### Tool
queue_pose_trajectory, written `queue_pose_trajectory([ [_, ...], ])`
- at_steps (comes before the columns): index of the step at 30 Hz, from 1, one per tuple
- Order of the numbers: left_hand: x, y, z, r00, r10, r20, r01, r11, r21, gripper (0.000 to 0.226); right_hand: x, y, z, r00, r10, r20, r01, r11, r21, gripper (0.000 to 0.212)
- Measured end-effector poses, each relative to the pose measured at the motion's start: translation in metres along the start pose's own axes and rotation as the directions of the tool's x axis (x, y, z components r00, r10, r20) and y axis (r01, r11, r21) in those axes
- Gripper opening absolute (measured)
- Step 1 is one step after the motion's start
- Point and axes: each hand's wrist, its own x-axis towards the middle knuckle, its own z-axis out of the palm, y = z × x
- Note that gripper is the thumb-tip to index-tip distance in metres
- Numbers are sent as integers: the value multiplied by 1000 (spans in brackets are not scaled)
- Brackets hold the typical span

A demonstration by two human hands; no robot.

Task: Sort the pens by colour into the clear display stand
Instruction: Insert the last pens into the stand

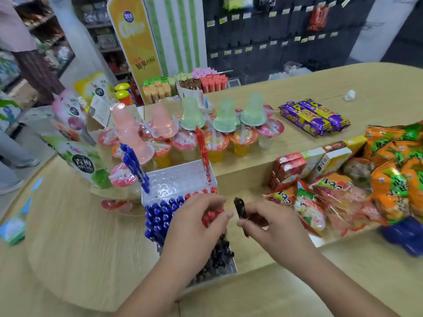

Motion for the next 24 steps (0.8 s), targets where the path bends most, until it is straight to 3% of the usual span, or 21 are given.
queue_pose_trajectory([
  [4,-18,-33,-8,985,134,-107,-92,939,332,20,-32,24,24,987,160,-1,-159,981,111,10],
  [10,-65,-85,3,959,283,32,-265,846,463,33,-73,47,70,968,243,63,-249,963,104,11],
  [15,-81,-119,21,963,222,150,-268,801,535,46,-86,58,95,956,289,45,-292,952,93,6],
  [19,-81,-138,30,967,84,240,-225,722,654,71,-89,63,107,954,298,26,-299,950,86,10],
  [24,-80,-149,38,955,76,286,-274,599,752,71,-87,58,113,958,287,-11,-285,954,90,21],
])
